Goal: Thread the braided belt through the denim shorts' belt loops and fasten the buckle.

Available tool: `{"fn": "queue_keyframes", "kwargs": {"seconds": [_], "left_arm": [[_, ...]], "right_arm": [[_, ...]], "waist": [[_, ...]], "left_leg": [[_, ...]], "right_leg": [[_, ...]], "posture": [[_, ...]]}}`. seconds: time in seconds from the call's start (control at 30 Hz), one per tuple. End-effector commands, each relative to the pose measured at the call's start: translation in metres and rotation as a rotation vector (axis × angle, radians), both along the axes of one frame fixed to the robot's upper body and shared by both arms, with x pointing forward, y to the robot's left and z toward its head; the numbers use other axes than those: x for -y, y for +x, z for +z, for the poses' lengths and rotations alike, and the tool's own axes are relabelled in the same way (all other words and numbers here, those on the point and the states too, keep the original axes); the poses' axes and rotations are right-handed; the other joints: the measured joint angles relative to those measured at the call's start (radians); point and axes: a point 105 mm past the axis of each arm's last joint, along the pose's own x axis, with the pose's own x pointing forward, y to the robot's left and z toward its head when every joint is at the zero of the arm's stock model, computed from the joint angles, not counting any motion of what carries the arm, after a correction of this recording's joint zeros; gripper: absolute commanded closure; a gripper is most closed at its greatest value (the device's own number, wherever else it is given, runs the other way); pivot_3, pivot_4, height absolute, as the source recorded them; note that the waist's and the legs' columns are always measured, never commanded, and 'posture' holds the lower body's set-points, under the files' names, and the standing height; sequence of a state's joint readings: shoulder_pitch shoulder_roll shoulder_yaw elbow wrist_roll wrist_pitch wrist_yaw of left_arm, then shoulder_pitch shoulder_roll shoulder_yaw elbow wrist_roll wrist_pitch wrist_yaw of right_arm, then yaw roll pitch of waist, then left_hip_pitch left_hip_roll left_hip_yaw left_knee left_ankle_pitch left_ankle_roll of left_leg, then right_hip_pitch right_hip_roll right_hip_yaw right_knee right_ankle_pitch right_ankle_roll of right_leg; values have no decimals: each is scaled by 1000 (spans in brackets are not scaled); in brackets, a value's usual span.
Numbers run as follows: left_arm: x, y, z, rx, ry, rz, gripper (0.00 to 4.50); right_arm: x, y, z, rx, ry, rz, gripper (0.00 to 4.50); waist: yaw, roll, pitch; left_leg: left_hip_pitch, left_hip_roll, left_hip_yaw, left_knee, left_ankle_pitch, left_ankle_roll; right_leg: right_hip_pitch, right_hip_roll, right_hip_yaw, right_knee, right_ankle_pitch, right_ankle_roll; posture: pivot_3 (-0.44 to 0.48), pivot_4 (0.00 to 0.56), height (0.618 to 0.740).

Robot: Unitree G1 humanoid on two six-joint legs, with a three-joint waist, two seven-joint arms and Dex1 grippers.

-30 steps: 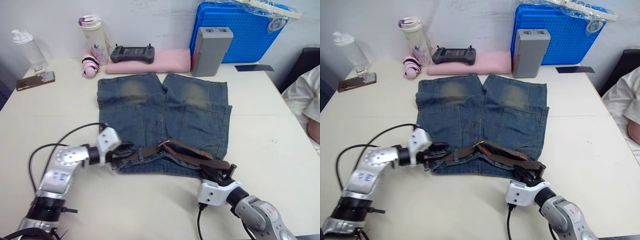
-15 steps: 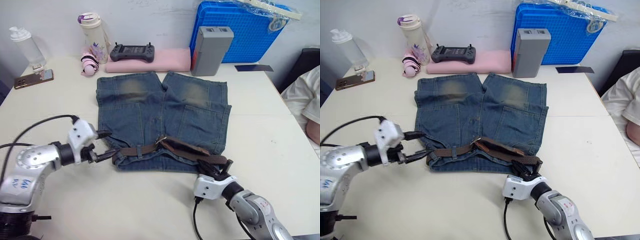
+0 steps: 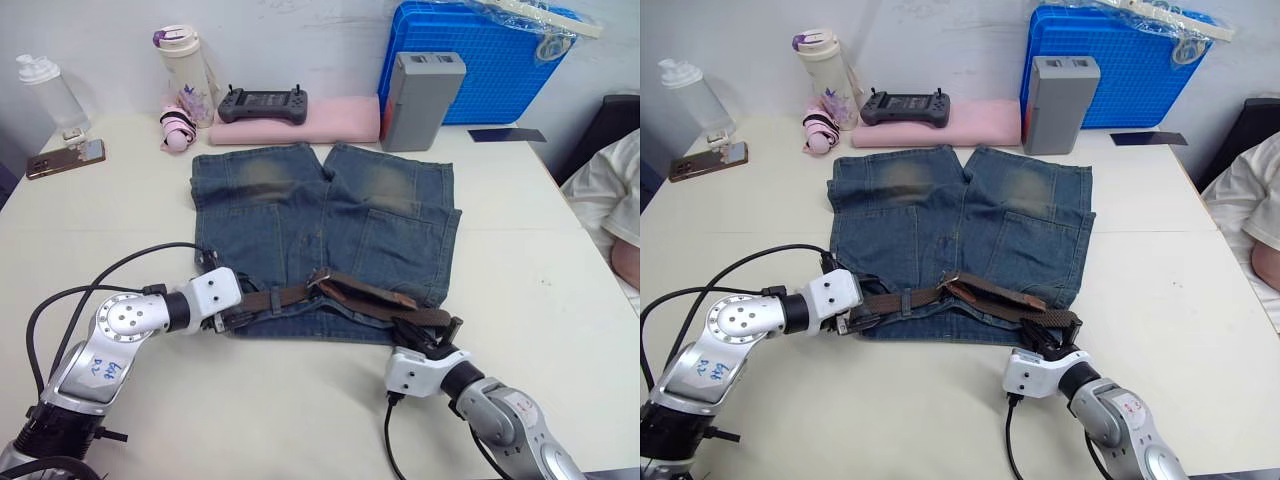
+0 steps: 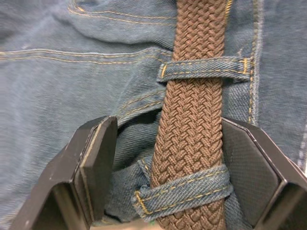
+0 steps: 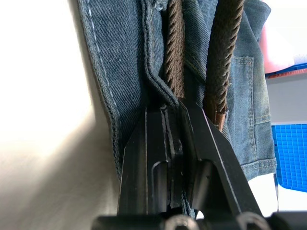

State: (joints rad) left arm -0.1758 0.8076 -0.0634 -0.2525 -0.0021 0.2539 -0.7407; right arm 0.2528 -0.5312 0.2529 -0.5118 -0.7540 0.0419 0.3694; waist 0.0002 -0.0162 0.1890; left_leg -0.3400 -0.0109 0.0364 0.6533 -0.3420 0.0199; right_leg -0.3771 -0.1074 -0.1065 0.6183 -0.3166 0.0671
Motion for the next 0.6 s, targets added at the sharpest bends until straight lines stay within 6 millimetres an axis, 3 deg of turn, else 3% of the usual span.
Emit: {"fn": "queue_keyframes", "kwargs": {"seconds": [0.03, 0.17, 0.3, 0.43, 0.6], "left_arm": [[-37, 6, -18, -12, 94, 174, 933], [-71, 1, -29, -32, 85, 344, 933], [-91, -1, -34, -52, -127, 582, 933], [-78, -5, -42, -56, -169, 576, 933], [-49, -12, -40, 6, -115, 409, 933]], "right_arm": [[6, -5, -22, -92, -27, -31, 4500], [15, -2, -21, -88, -24, -80, 4500], [22, 2, -20, -85, -11, -135, 4500], [24, 5, -19, -80, -14, -151, 4500], [20, 7, -19, -80, -14, -150, 4500]], "waist": [[0, 0, 0], [-2, 1, 0], [0, 4, 0], [3, 6, -1], [2, 6, -1]], "left_leg": [[1, 0, 0, -2, 0, 0], [4, 1, 0, -6, 2, -3], [4, 5, 0, -6, 3, -5], [5, 7, 0, -6, 5, -8], [5, 7, 0, -6, 5, -8]], "right_leg": [[0, 0, 0, 0, 0, 0], [1, 1, 0, 0, -1, -2], [1, 5, 0, 2, -2, -3], [1, 7, 0, 3, -1, -4], [1, 8, 0, 3, -1, -5]], "posture": [[0, 150, 725], [0, 150, 725], [0, 150, 725], [0, 150, 725], [0, 150, 725]]}}
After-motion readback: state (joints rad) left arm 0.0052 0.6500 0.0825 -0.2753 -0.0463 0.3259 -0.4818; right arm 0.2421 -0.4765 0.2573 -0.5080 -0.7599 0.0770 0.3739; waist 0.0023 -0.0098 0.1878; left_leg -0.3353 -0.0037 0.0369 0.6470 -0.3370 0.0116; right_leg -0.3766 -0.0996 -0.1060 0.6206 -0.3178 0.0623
